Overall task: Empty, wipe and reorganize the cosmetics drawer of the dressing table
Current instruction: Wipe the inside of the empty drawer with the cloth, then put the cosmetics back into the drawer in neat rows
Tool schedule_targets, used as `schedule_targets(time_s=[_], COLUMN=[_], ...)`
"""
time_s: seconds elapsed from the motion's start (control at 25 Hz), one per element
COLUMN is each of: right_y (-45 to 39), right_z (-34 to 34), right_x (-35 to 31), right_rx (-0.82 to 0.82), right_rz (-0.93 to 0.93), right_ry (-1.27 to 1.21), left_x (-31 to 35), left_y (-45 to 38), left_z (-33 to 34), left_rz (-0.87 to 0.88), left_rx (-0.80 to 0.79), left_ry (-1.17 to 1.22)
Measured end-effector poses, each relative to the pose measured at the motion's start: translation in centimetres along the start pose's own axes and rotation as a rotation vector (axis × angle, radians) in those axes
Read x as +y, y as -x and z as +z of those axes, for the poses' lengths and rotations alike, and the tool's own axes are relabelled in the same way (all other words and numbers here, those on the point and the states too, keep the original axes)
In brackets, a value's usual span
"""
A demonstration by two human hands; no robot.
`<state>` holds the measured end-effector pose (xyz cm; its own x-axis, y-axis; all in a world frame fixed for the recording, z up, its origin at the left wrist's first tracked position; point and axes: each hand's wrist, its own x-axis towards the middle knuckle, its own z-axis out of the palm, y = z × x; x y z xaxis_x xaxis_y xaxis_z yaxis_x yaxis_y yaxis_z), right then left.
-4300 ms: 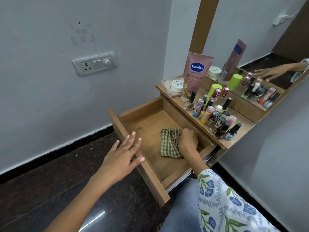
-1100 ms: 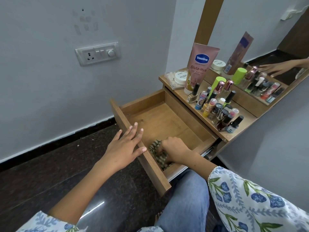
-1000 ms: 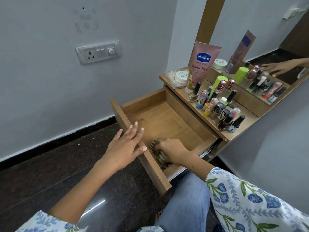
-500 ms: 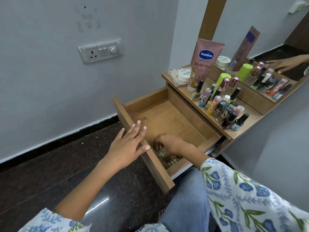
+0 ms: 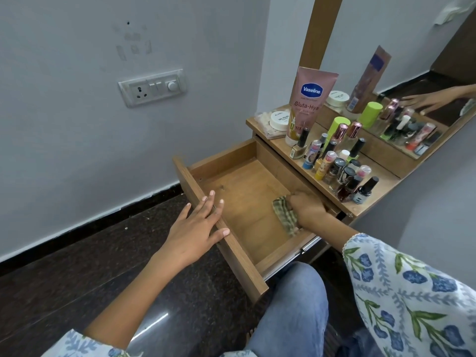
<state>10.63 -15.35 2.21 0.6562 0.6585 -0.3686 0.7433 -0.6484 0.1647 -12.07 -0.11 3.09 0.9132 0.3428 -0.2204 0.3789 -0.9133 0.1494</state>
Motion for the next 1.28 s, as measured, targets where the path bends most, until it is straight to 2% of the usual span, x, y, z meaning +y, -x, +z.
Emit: schedule_targets(time_s=[0.16,0.44,0.6,0.72,0.84,1.04,1.28], right_y=[0.0,-0.6,-0.1,2.6,7.3,15.0,18.0], right_z=[1.4,1.1,1.0,0.8,0.8,0.1,-0.2], right_x=[-0.8,-1.2,-2.2,-1.8,0.3,5.1,13.4], right_rx=[0.103,0.2,0.222,0.353,0.485,0.621,0.808], right_rz=[0.029,0.04,-0.015,-0.022,-0.061,-0.078,0.058], right_ry=[0.001,-0.225,-0.611,-0.892,-1.013,-1.127,-1.325], left_x=[-0.1,-0.3,-0.1,0.7,3.7,12.8,20.7], left_y=[0.0,-0.5,-0.3,-0.2,-0.1,0.2,-1.4], left_z=[0.1,0.2,-0.5,-1.6,-2.3,-2.0,-1.1], left_rz=[0.004,0.01,0.006,0.008,0.089,0.298,0.439], left_rx=[-0.002,-0.01,-0.043,-0.059,0.076,0.391,0.522], left_ry=[-0.005,-0.031,-0.06,-0.089,-0.133,-0.033,0.016])
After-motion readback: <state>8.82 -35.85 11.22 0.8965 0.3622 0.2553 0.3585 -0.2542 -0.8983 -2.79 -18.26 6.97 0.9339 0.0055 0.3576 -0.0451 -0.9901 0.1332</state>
